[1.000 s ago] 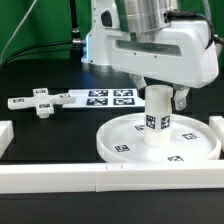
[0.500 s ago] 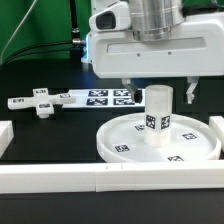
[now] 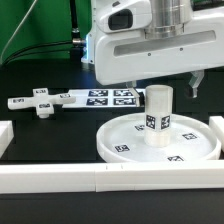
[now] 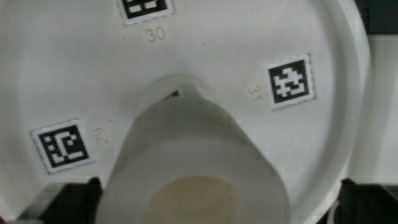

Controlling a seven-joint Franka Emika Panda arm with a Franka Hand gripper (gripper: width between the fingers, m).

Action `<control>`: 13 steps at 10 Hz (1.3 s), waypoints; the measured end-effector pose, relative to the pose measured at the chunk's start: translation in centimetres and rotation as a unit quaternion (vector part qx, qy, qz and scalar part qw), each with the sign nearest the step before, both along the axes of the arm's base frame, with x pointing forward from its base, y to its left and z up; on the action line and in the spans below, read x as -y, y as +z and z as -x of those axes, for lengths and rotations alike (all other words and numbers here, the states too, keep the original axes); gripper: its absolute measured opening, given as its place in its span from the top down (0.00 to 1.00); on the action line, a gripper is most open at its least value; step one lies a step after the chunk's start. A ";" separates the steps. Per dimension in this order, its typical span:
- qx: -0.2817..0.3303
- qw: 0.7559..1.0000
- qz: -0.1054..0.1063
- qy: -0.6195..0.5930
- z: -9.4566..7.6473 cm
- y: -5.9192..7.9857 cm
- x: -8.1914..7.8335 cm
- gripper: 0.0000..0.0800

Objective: Assemble round table

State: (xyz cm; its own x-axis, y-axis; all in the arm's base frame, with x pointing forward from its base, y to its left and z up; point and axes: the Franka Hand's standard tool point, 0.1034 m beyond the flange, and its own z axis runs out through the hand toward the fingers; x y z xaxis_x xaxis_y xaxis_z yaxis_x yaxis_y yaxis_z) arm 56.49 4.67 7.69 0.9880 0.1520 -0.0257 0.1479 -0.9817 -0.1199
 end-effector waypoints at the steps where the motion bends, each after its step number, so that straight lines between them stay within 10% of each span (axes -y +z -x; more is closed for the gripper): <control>1: 0.004 0.999 -0.002 0.039 0.0 0.0 0.1 0.19; 13: 0.036 0.868 0.010 0.496 0.1 -0.4 0.4 0.19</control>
Offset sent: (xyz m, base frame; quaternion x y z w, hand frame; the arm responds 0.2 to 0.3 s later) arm 0.0041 0.0030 -0.0033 -0.0172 -0.0237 -0.3187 0.9474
